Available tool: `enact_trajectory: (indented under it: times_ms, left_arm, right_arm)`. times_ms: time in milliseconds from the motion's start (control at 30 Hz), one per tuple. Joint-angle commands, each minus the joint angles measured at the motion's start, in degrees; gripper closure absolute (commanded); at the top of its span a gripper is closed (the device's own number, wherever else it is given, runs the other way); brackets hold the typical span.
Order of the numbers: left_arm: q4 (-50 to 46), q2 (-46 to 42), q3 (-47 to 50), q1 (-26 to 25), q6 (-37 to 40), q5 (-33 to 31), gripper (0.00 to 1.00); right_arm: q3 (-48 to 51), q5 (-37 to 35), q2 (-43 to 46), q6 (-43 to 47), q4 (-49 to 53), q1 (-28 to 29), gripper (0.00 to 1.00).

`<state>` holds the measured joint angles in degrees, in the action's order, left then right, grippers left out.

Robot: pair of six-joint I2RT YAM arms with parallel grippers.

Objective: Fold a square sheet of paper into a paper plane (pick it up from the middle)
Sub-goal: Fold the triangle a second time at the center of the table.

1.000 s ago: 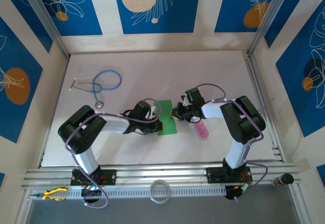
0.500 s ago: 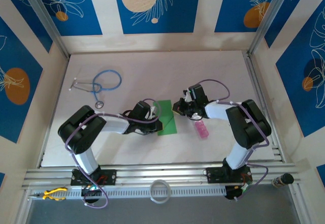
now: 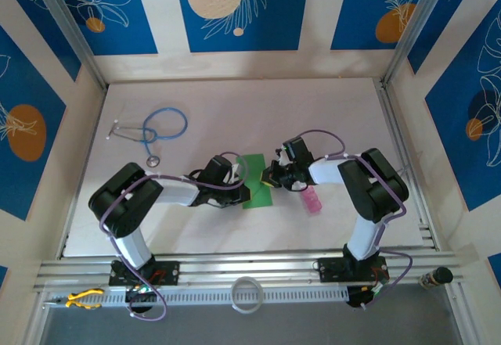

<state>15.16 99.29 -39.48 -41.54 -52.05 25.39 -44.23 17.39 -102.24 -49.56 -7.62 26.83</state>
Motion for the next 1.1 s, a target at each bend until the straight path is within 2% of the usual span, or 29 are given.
enact_trajectory:
  times_ms: [0, 200, 600, 1067]
  left_arm:
    - [-6.78, -1.4, -0.68, -0.47, 1.22, -0.96, 1.0]
    - [-8.39, -1.94, -6.07, -0.46, 3.25, -1.18, 0.97]
    - [-8.37, 8.71, -13.95, -0.42, 4.18, 1.37, 0.94]
    - [-11.37, 3.26, -4.16, -0.58, 4.78, 0.57, 0.91]
  right_arm:
    - [0.68, -2.45, -1.5, 0.68, 4.0, -0.46, 1.0]
    - [0.99, -2.61, -1.52, 0.8, 4.2, -0.12, 1.0]
    - [0.99, -2.97, -1.56, 0.87, 4.54, 0.15, 1.0]
    - [0.99, -4.2, -2.01, 1.28, 5.61, 0.18, 1.0]
